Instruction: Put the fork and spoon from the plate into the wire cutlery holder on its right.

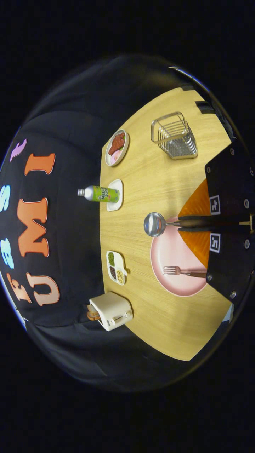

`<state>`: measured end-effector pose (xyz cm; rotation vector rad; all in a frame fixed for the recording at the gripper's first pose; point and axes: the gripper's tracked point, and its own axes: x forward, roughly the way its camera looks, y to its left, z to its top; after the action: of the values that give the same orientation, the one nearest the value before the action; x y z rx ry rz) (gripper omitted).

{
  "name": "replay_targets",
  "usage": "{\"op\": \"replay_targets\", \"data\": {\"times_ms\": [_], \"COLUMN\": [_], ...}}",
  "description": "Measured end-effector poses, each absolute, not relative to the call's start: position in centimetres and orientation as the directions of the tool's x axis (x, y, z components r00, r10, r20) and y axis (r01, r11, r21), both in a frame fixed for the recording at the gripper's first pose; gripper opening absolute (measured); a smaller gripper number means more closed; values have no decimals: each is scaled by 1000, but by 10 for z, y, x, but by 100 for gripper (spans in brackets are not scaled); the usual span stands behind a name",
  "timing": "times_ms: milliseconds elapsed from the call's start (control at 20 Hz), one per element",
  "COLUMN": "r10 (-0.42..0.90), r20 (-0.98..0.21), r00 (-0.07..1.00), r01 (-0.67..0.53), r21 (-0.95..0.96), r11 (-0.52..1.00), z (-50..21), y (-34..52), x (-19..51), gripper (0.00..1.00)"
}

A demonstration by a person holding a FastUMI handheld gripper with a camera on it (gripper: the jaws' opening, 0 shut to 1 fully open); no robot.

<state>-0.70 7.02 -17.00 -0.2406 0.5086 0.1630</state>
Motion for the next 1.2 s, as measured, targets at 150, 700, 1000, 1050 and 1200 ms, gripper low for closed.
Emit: {"op": "replay_targets", "data": {"times_ms": [150, 700, 1000, 1050, 1200], "r10": [56, -106, -156, -163, -171], "r20": [-482, -553, -684, -696, -743], "r00": [875, 826, 713, 699, 647], "r01": [-174, -98, -108, -114, -139], "r21": [-204, -327, -327, -333, -336], "r11": [963, 940, 939, 936, 932], "z": [-146, -107, -127, -129, -136], "y": [44, -62, -101, -104, -106], "x": [-2, 9, 0, 1, 5], "gripper": [4, 4, 5, 5, 5]}}
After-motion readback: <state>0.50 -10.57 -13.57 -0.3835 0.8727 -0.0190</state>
